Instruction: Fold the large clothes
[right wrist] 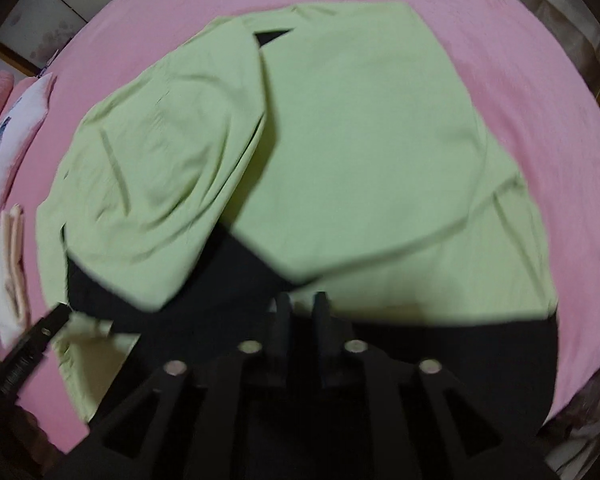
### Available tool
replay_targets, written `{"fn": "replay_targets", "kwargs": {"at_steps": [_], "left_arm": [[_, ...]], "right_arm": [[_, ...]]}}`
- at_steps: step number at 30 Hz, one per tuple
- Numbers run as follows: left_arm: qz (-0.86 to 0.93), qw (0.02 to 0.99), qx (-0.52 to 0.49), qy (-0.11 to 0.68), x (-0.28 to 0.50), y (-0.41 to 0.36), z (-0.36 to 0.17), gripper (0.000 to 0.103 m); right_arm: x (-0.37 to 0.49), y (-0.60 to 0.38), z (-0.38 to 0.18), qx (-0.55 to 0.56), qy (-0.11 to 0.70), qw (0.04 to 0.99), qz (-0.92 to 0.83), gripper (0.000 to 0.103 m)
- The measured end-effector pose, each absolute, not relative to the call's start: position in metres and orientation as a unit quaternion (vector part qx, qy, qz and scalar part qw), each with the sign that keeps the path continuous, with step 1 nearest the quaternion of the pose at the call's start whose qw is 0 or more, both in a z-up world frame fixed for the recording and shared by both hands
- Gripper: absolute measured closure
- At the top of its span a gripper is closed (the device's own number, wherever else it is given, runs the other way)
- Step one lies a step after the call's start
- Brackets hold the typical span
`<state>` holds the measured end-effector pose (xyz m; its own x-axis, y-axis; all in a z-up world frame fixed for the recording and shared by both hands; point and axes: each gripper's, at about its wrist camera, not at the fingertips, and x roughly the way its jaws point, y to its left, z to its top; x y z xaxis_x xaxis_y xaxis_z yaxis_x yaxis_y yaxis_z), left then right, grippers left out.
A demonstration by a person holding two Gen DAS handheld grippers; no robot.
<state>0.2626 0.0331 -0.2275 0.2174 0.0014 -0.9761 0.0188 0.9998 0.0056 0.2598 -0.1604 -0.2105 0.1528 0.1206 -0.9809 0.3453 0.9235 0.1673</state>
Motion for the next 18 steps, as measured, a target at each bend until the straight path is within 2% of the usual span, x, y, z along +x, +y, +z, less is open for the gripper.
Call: {"fn": "replay_targets", "kwargs": {"at_steps": [1, 2, 4, 7, 10, 18], "left_arm": [[-0.012, 0.779, 0.013, 0.626, 0.250, 0.031, -0.221, 0.038], [-0.015, 0.780, 0.012, 0.625, 0.244, 0.031, -0.215, 0.036], [-0.023, 0.786, 0.011, 0.617, 0.225, 0.028, -0.197, 0.026], [-0.027, 0.799, 0.017, 0.601, 0.199, 0.021, -0.173, 0.026], [-0.032, 0.801, 0.007, 0.597, 0.185, 0.016, -0.160, 0.025], [-0.009, 0.819, 0.003, 0.574, 0.114, 0.001, -0.138, 0.025]], "right_arm": [[0.251, -0.154, -0.206, 0.187, 0.648, 0.735, -0.074, 0.056], [0.246, -0.150, -0.203, 0.190, 0.648, 0.734, -0.073, 0.046], [0.227, -0.145, -0.192, 0.190, 0.644, 0.738, -0.071, 0.045], [0.210, -0.132, -0.173, 0.158, 0.640, 0.750, -0.056, 0.043], [0.193, -0.131, -0.159, 0.130, 0.634, 0.761, -0.040, 0.034], [0.127, -0.148, -0.133, 0.129, 0.615, 0.778, 0.000, 0.033]]}}
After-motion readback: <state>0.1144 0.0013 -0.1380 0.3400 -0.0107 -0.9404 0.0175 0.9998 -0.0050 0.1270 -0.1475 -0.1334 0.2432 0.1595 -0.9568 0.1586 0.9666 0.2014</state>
